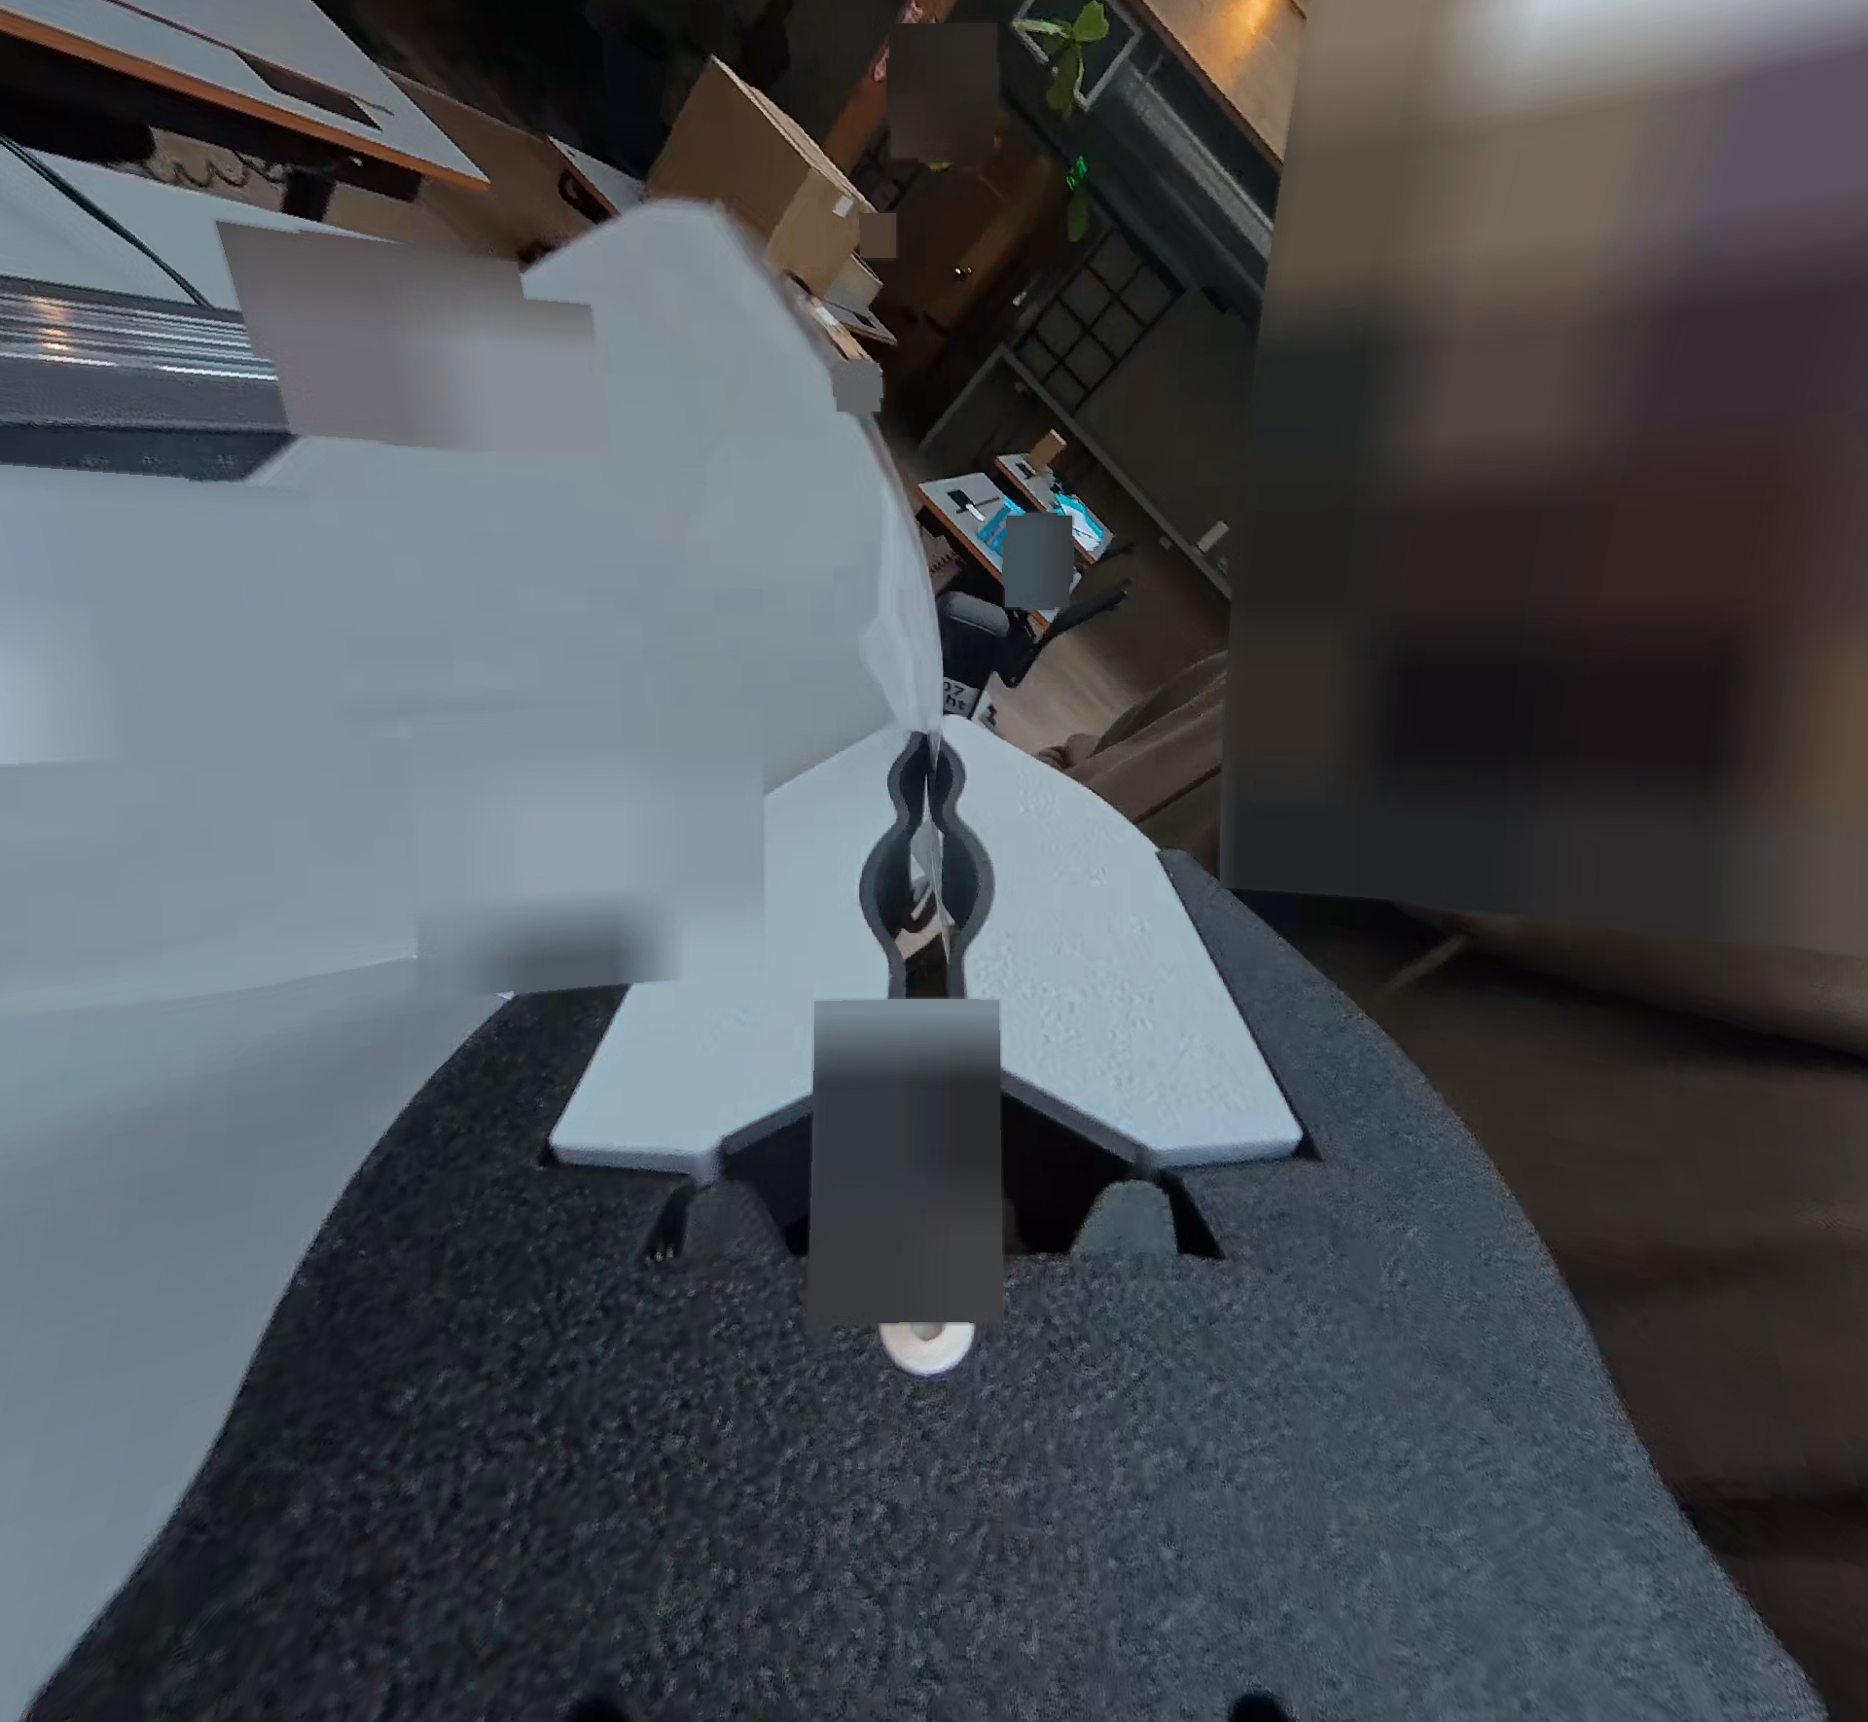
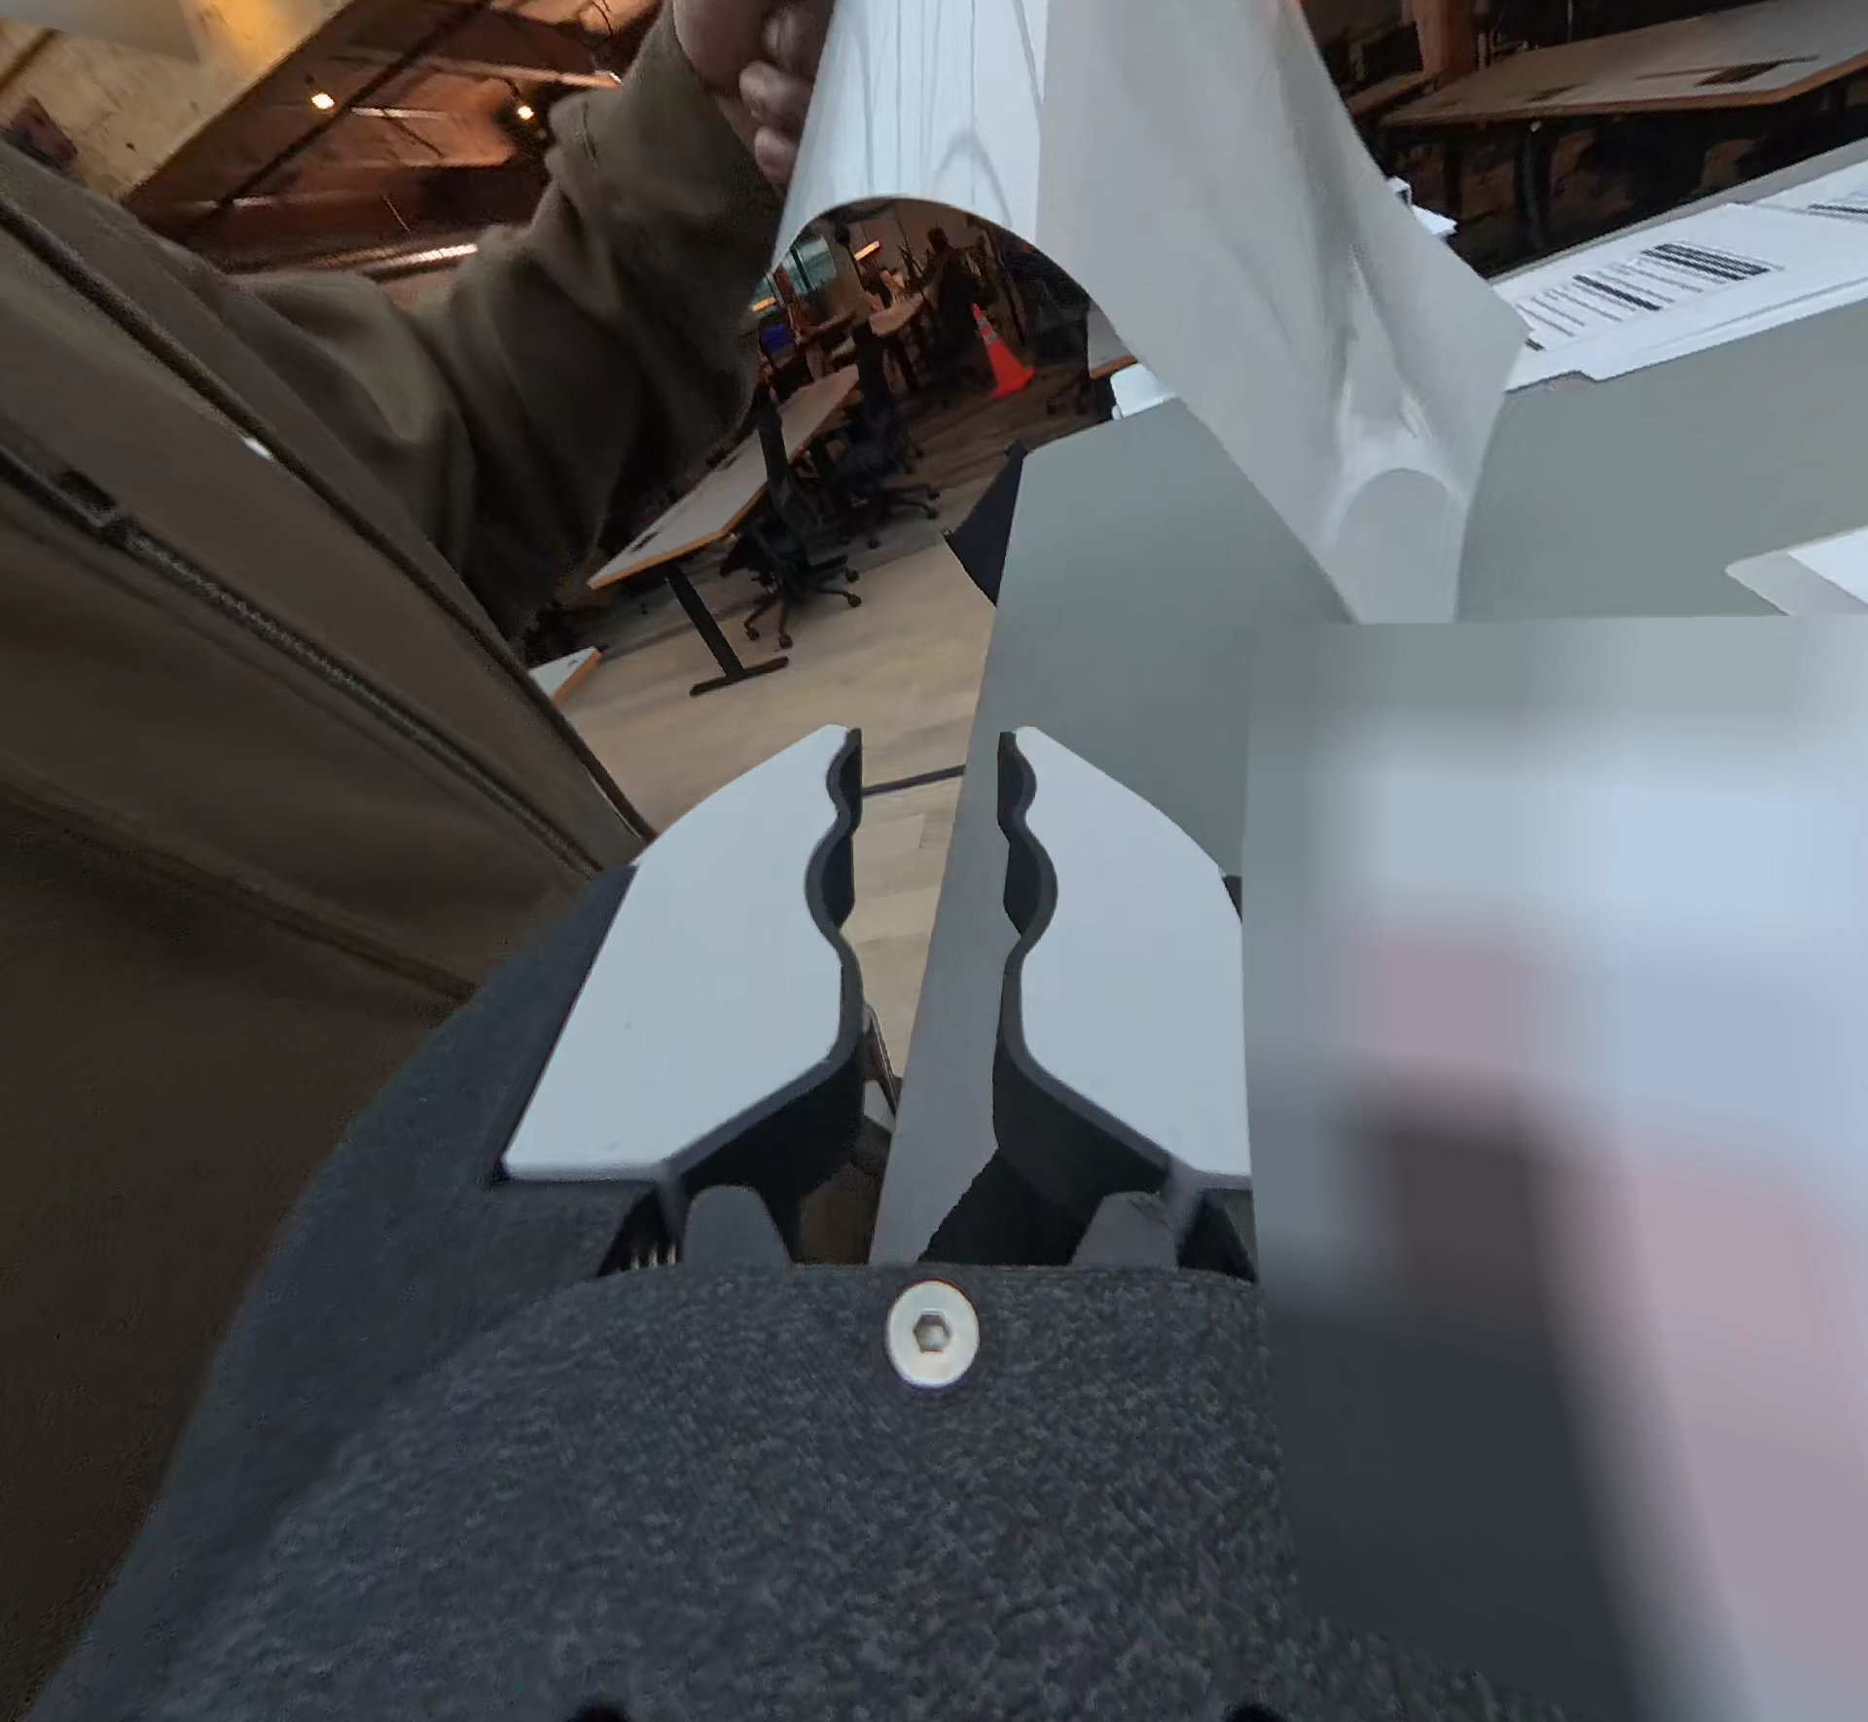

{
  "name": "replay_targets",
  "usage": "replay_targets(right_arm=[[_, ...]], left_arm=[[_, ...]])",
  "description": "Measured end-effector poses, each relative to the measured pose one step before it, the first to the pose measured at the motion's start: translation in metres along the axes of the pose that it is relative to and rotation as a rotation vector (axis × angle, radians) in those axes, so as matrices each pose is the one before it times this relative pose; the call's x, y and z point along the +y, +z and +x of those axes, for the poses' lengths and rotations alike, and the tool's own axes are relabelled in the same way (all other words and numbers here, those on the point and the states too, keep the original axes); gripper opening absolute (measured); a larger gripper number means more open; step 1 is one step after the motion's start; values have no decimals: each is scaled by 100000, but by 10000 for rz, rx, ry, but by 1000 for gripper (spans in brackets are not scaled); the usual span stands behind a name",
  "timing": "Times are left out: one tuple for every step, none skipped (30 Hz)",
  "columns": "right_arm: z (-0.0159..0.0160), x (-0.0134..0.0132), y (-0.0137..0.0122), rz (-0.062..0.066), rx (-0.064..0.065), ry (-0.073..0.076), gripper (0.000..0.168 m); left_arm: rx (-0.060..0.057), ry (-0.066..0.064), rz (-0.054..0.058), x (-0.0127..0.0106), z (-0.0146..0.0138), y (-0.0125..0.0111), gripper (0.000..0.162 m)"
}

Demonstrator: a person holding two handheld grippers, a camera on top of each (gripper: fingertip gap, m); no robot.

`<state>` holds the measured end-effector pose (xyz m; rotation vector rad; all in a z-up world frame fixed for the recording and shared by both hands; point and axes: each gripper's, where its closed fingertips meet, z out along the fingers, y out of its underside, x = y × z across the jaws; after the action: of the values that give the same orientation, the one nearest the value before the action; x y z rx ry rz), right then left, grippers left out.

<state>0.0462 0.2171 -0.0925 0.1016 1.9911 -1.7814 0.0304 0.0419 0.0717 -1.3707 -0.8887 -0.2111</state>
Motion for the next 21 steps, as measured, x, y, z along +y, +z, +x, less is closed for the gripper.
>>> replay_targets(right_arm=[[551, 477, 143, -303, 243, -158, 25], [568, 315, 274, -270, 268, -134, 25], [555, 186, 458, -265, 261, -98, 25], [522, 41, 631, -238, 248, -85, 26], [485, -90, 806, -213, 241, -92, 26], [412, -243, 959, -174, 205, -136, 27], [357, -352, 1123, -155, 188, -193, 27], [364, -363, 1302, -207, 195, -237, 27], [358, -398, 1450, -248, 193, -263, 27], [407, -391, 1560, -319, 201, -258, 27], [409, -429, 1617, -368, 182, -258, 29], [345, -568, 1626, -328, 111, -283, 30], [345, -685, 1584, -281, 52, -329, 30], [492, -701, 1553, -303, 57, -343, 30], [623, -649, 1508, -354, 21, -350, 31], [803, -667, 1426, -355, 18, -298, 32], [934, -704, 1340, -324, 12, -213, 33], [933, -709, 1278, -302, -70, -160, 34], [956, -719, 1240, -262, -113, -119, 35], [1001, -695, 1240, -244, -155, -42, 36], [1098, -717, 1236, -205, -164, 57, 38]], left_arm=[[337, -210, -217, -117, -634, -1410, 0], [157, -216, -243, 104, -969, -1678, 0], [-57, -255, -310, 360, -1410, -1897, 0], [-36, -274, -258, 458, -1603, -2023, 0], [3, -394, -228, 528, -1796, -2079, 0], [-62, -448, -243, 569, -2053, -2107, 1], [-145, -421, -299, 602, -2261, -2102, 1], [-174, -417, -314, 552, -2314, -2065, 0], [-194, -356, -365, 545, -2262, -1979, 0], [-250, -257, -516, 673, -2212, -1794, 0], [-176, -192, -643, 737, -2015, -1464, 0], [-120, -122, -692, 677, -1810, -1100, 0], [-158, -47, -758, 596, -1707, -789, 0], [-70, 70, -745, 409, -1441, -559, 0], [-19, 131, -648, 127, -1183, -399, 0], [-57, 205, -705, 57, -1070, -304, 0], [-124, 335, -767, 45, -989, -211, 0], [-283, 469, -835, 25, -1096, -172, 0], [-276, 569, -746, -163, -962, -108, 0], [-49, 615, -704, -280, -508, -10, 0], [54, 706, -559, -509, -225, 56, 0]])
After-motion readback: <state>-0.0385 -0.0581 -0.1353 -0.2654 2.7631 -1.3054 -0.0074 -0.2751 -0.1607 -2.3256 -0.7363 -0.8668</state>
